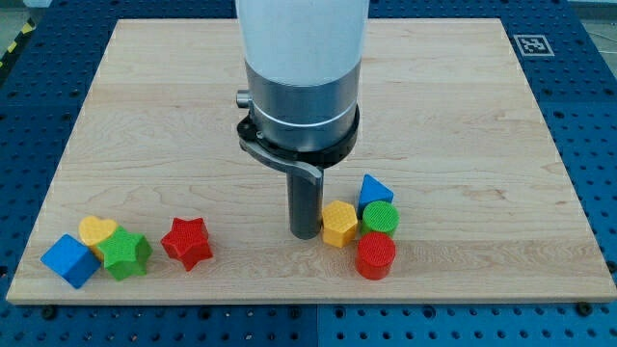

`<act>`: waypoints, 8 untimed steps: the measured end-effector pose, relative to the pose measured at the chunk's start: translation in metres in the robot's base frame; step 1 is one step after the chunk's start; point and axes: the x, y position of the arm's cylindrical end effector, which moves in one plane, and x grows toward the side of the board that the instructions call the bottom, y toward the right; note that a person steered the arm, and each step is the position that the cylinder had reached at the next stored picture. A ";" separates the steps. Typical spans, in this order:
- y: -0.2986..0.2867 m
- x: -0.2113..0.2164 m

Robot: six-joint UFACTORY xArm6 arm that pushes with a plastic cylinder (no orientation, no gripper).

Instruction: Move the red star left to the red circle

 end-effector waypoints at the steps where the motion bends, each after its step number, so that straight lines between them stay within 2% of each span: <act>1: -0.003 0.000; 4: -0.161 -0.035; 6: -0.174 0.010; 8: -0.154 0.010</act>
